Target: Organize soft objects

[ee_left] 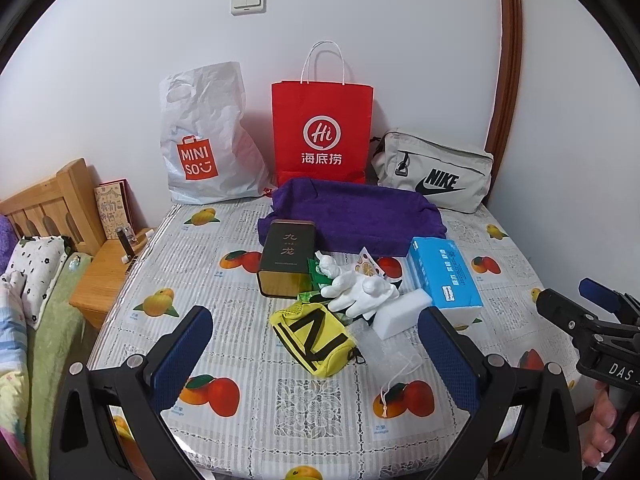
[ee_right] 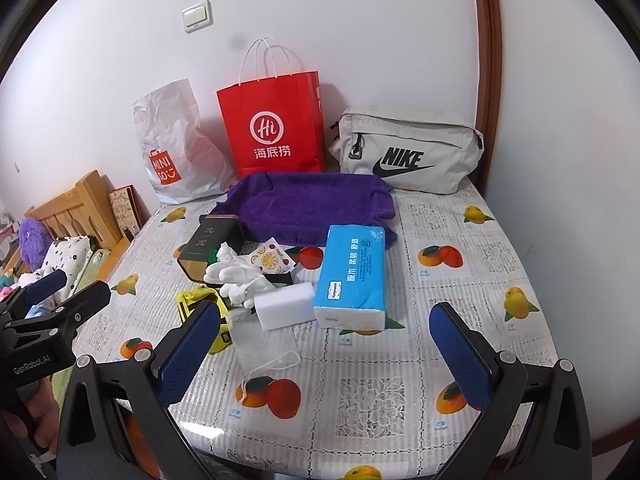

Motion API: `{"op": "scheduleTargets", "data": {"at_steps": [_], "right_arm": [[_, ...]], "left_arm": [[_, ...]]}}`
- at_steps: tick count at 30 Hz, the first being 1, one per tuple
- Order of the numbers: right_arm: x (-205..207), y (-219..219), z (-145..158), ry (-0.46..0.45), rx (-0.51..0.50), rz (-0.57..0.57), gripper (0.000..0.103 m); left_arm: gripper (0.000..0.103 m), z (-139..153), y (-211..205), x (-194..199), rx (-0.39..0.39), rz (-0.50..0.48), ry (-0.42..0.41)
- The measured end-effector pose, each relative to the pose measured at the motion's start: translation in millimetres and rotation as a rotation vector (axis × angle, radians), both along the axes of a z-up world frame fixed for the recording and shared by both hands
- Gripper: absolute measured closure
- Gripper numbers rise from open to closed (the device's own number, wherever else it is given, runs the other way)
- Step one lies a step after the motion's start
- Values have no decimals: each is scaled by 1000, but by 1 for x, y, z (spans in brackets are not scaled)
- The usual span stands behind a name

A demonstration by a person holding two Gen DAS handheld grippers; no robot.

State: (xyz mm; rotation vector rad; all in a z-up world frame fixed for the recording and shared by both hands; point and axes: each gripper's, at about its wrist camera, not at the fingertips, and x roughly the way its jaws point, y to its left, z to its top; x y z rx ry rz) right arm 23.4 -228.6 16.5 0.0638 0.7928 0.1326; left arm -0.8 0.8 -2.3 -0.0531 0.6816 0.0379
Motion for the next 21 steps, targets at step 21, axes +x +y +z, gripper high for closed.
{"op": "scheduleTargets", "data": {"at_steps": [21], "right_arm": [[-1,3,3,1,6,10,0]], "left_arm": [[0,1,-1,0,7,-4,-6]]}}
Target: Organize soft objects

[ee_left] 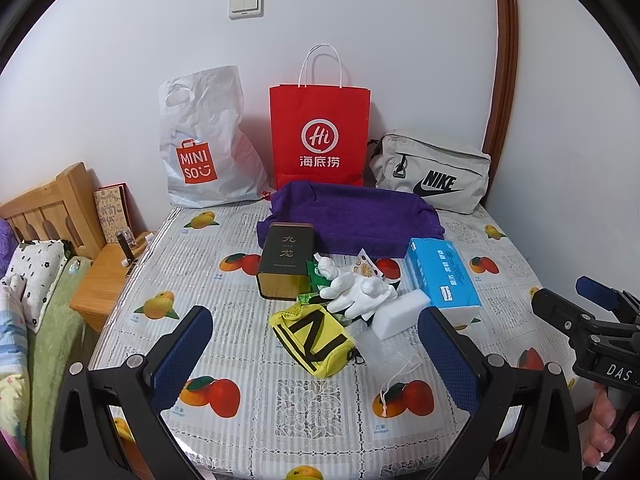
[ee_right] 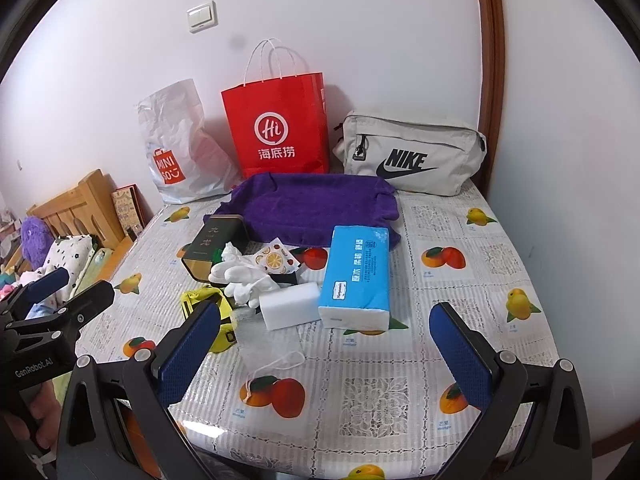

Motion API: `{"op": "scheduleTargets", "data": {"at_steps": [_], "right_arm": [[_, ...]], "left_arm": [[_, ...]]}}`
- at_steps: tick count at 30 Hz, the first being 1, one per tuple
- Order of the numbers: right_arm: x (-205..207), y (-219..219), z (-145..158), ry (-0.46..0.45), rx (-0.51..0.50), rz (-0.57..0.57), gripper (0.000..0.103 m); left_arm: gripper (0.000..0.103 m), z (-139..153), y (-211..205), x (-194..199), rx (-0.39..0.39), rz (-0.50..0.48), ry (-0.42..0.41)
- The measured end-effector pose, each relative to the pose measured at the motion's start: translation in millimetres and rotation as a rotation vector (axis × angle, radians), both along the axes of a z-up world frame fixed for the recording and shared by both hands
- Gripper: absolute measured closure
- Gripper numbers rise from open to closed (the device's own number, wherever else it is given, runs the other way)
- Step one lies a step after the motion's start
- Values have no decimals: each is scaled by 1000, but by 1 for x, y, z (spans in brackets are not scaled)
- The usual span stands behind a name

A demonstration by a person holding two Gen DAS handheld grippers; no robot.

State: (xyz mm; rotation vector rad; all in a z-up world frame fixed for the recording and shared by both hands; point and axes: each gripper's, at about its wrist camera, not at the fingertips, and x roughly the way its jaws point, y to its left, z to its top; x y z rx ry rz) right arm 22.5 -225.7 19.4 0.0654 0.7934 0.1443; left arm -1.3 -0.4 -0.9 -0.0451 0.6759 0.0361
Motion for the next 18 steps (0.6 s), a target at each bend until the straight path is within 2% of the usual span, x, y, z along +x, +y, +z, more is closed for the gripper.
{"op": "scheduleTargets", "data": {"at_steps": [18], "right_arm": [[-1,4,0,0,-4,3,0]], "left_arm": [[0,-1,1,-1,0,0,-1]]}}
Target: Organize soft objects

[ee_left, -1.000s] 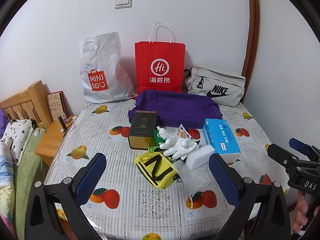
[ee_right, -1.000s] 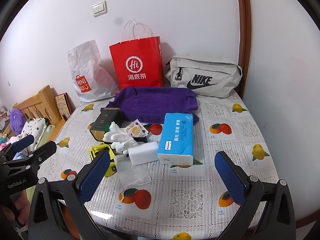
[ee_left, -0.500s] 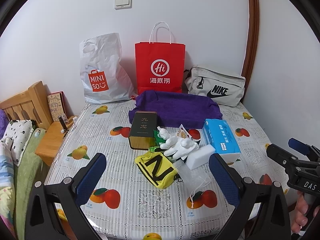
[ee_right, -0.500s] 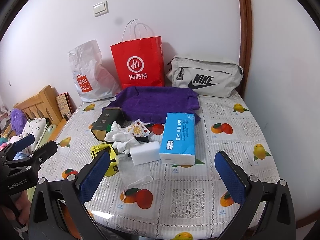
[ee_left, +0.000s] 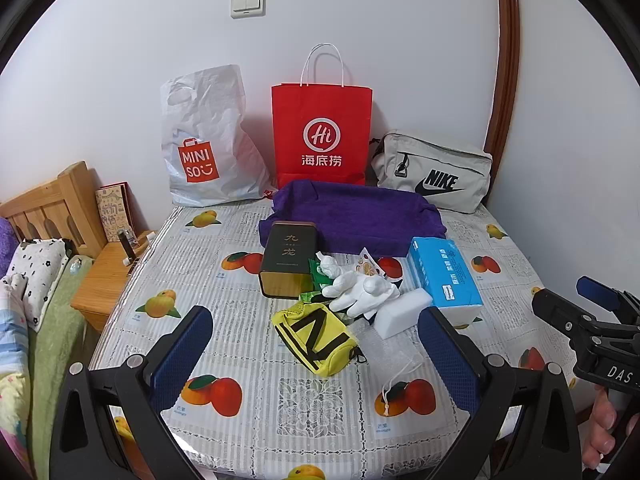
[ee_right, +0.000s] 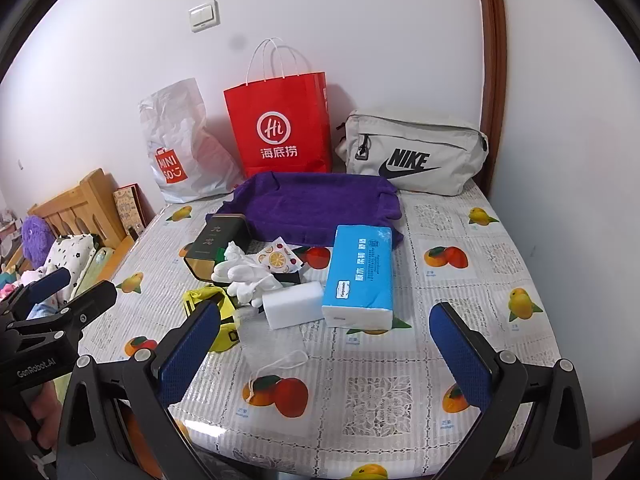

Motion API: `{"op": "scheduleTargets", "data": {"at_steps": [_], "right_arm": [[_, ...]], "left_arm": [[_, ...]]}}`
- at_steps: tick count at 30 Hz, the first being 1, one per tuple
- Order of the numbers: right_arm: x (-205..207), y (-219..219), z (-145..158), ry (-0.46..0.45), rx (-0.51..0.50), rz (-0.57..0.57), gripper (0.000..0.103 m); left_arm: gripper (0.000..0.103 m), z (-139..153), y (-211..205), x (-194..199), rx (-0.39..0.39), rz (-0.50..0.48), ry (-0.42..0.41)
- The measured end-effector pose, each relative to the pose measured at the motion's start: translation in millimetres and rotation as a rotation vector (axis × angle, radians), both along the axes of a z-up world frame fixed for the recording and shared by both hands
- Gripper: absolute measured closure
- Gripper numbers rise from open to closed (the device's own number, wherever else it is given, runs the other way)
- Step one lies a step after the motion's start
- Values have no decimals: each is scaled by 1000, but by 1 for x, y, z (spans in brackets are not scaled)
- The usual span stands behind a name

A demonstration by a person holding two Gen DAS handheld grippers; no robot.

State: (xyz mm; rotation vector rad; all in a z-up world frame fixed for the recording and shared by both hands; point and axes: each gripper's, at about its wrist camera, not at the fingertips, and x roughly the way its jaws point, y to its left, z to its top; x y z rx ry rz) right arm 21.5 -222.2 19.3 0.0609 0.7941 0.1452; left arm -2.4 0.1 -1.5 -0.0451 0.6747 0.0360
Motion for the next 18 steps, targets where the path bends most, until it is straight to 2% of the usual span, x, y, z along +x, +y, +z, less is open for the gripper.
{"op": "scheduleTargets", "data": {"at_steps": [11,18], "right_arm": [[0,2,0,0,-1,0,0],[-1,2,0,-9,4,-3,0]], "left_arm": [[0,-1,3,-2,-1,3,5],[0,-7,9,-1,-34,-34,13]]}}
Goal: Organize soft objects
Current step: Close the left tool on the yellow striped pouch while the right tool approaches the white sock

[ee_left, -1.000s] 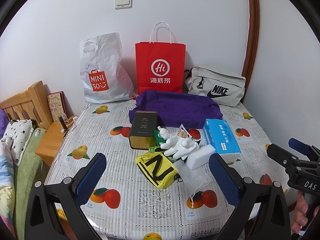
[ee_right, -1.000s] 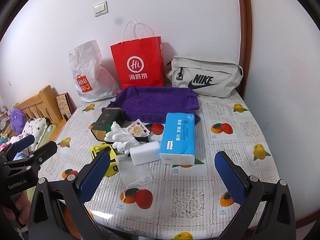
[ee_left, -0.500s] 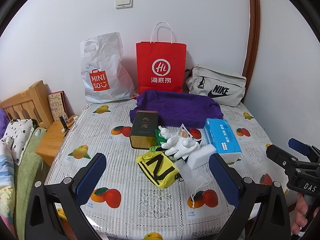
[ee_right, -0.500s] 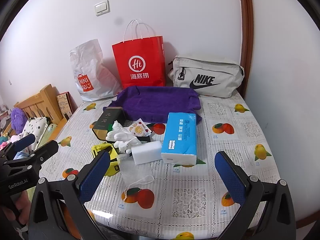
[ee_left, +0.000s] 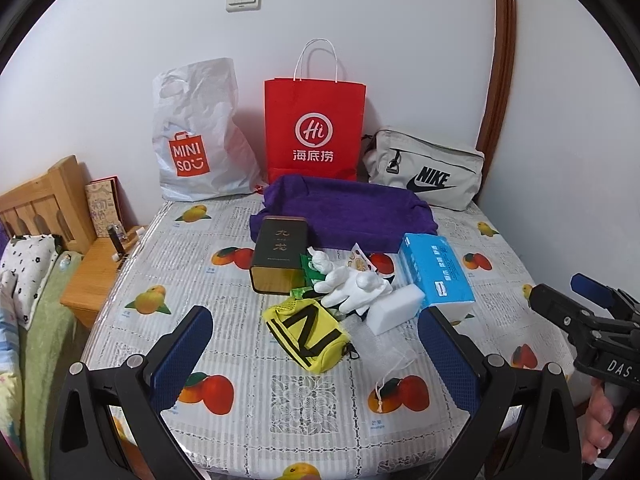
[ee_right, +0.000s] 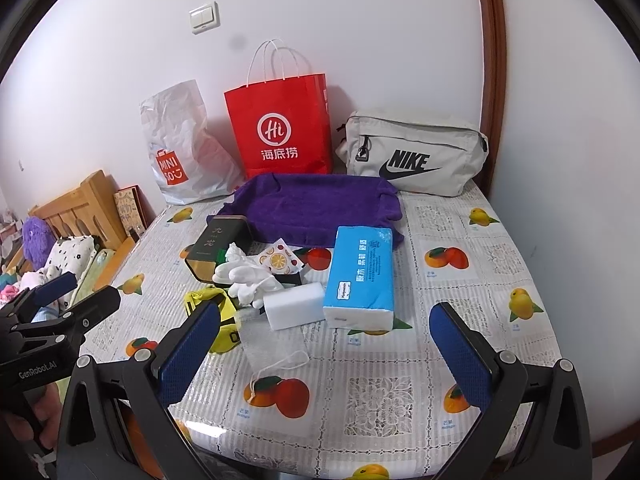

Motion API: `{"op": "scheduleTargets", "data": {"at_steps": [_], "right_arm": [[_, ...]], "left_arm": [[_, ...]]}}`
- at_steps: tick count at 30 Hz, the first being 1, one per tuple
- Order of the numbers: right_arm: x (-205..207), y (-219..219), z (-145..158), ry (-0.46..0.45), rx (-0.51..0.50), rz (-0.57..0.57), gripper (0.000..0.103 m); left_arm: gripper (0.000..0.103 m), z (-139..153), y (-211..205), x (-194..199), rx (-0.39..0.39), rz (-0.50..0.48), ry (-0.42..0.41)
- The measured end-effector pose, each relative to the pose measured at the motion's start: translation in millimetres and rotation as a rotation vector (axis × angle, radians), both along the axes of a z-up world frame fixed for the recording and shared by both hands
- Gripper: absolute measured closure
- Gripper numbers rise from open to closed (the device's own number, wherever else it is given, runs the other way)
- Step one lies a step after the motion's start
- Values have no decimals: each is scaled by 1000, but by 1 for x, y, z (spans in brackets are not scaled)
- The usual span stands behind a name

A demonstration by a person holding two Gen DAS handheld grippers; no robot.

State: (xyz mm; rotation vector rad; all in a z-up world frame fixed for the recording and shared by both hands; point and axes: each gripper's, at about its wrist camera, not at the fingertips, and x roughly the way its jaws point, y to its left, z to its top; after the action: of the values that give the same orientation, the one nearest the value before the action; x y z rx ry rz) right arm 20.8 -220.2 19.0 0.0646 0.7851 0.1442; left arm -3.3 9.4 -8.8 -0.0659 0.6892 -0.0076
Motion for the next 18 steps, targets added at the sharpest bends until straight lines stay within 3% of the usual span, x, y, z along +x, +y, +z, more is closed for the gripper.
{"op": "scheduleTargets", "data": {"at_steps": [8,18], "right_arm": [[3,-3,-6,3,-6,-2,0],[22,-3,-38,57,-6,11,0]], "left_arm": [[0,-16,8,12,-7,30,31],[0,-46,14,31,2,43,71]]}}
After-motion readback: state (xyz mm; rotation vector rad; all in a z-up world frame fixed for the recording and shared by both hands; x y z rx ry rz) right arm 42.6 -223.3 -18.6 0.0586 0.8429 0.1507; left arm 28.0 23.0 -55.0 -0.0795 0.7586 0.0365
